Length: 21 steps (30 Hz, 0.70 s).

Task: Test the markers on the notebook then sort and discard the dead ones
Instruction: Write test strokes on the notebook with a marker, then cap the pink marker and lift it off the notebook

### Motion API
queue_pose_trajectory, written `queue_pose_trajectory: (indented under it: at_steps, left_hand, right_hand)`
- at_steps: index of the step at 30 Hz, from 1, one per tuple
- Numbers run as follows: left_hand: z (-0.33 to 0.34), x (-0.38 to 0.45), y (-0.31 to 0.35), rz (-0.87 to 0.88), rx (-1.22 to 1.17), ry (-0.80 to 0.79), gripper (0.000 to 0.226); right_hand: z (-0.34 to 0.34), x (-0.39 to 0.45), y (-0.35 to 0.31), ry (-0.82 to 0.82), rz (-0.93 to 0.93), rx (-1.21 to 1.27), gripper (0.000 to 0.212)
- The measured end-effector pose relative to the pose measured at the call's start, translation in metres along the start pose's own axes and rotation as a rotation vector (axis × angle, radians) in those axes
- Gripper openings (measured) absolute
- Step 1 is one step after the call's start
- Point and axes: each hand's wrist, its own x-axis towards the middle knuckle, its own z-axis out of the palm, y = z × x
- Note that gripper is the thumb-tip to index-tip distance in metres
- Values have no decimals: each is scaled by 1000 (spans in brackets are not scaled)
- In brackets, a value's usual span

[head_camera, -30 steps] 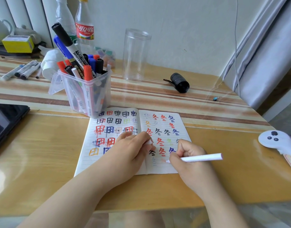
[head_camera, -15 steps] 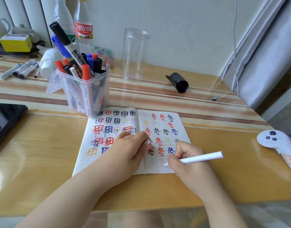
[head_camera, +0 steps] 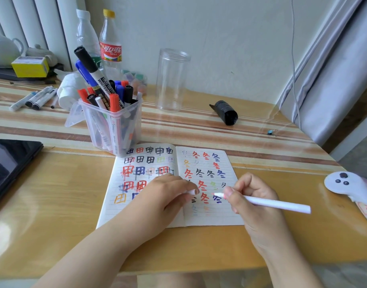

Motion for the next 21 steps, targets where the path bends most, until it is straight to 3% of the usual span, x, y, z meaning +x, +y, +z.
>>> queue_pose_trajectory:
  at_steps: [12,21]
  left_hand:
    - [-3,1,5,-9,-33,-1,28]
    - [-2,0,3,-17,-29,-1,29]
  right_hand:
    - [18,12,-5,-80,-10,-125,38]
    - [21,17,-3,-85,24,-77,28]
